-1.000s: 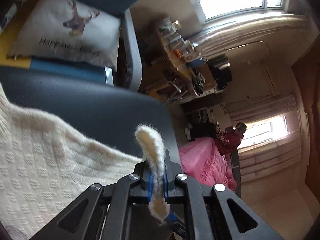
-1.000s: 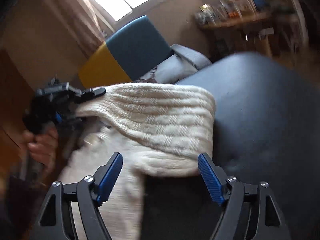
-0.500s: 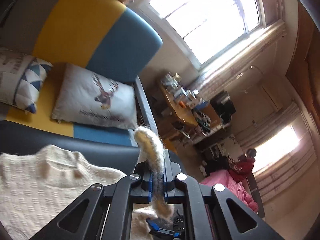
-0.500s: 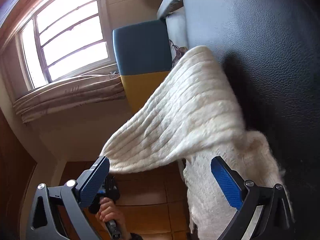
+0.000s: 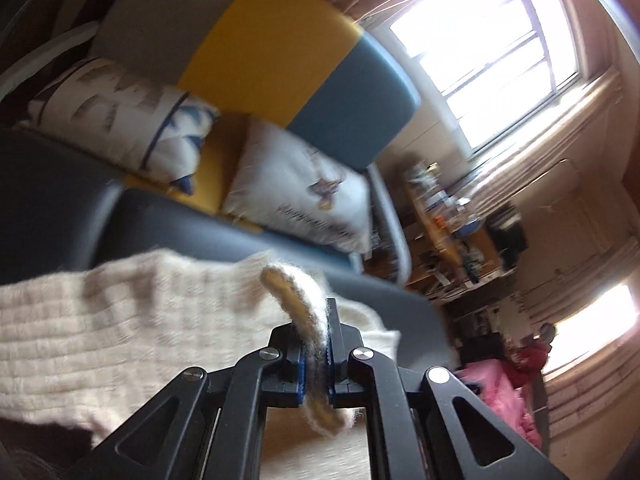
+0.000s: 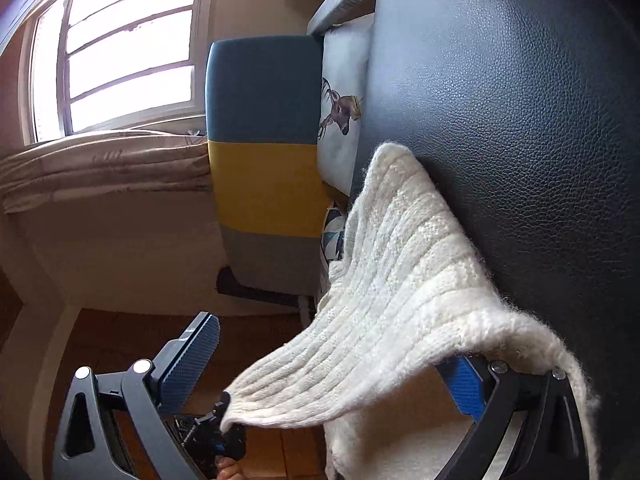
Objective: Fold clothes
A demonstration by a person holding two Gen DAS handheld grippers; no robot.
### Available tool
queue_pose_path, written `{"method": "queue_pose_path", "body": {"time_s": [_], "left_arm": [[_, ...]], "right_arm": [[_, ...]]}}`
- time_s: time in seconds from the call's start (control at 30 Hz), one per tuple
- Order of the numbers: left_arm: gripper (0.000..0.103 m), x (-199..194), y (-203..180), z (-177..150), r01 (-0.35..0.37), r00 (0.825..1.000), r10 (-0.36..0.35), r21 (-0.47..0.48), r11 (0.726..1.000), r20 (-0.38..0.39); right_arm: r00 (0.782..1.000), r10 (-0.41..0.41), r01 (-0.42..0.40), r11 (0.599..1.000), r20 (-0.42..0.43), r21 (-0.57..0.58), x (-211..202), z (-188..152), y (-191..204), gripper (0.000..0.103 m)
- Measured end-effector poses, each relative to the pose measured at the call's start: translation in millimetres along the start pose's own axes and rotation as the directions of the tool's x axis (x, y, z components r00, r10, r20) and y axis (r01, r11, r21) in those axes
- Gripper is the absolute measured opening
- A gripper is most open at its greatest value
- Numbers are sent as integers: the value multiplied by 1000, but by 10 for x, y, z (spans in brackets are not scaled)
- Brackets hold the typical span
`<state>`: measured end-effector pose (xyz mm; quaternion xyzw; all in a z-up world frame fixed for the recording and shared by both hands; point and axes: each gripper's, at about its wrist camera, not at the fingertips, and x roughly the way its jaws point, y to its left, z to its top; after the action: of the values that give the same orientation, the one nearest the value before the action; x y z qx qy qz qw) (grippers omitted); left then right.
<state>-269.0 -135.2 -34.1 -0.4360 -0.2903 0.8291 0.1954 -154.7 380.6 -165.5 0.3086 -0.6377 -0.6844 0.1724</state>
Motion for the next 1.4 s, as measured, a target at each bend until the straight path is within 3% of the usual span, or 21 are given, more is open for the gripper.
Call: {"method": "queue_pose_path", "body": {"time_s": [0.13, 0.27, 0.47, 0.63, 0.77, 0.83, 0.93, 1.03, 1.07, 1.2, 1.27, 1.33, 1.37, 1.4], "left_arm": [[5, 242, 427, -297, -89, 993, 87, -18, 996, -82], [5, 286, 766, -495, -131, 986, 125, -45, 990, -107], [5, 383, 1036, -561, -225, 965, 217, -37, 974, -148], [8, 448, 1005, -434, -244, 960, 244, 20, 970, -139], [8, 369, 1061, -398, -248, 963, 244, -18, 969, -112], [8, 297, 1122, -380, -288, 955, 284, -32, 957, -91], [7, 82, 1161, -360, -321, 947, 321, -91, 943, -17], [7, -81, 1051, -394, -206, 977, 211, -110, 972, 34], [7, -53, 960, -424, -184, 982, 186, -78, 980, 26], [7, 344, 653, -594, -247, 965, 254, 87, 965, -72], [7, 434, 720, -610, -273, 956, 281, 92, 957, -86], [5, 525, 786, -626, -299, 946, 309, 97, 949, -100], [4, 563, 815, -630, -310, 941, 320, 97, 946, -107], [4, 562, 812, -611, -310, 940, 320, 91, 946, -117]], "right_arm": [[996, -82, 79, 994, -32, -72, 102, -14, 75, 102], [987, -157, 149, 978, -46, -147, 118, -60, 82, 102], [972, -222, 203, 958, -74, -202, 176, -109, 73, 102], [962, -250, 217, 944, -110, -248, 161, -140, 140, 102], [941, -292, 228, 920, -169, -319, 26, -217, 176, 102], [929, -321, 236, 897, -184, -374, -79, -269, 239, 103], [930, -322, 216, 869, -177, -444, -228, -293, 416, 102], [947, -291, 191, 854, -139, -483, -275, -250, 607, 102], [951, -278, 183, 856, -133, -484, -238, -233, 644, 102], [946, -271, 167, 880, -181, -444, 105, -194, 573, 102], [924, -331, 225, 875, -191, -428, 250, -200, 426, 102], [880, -444, 336, 831, -165, -444, 310, -224, 243, 99], [876, -454, 344, 823, -160, -451, 287, -235, 168, 96], [892, -425, 319, 832, -153, -453, 228, -242, 144, 94]]}}
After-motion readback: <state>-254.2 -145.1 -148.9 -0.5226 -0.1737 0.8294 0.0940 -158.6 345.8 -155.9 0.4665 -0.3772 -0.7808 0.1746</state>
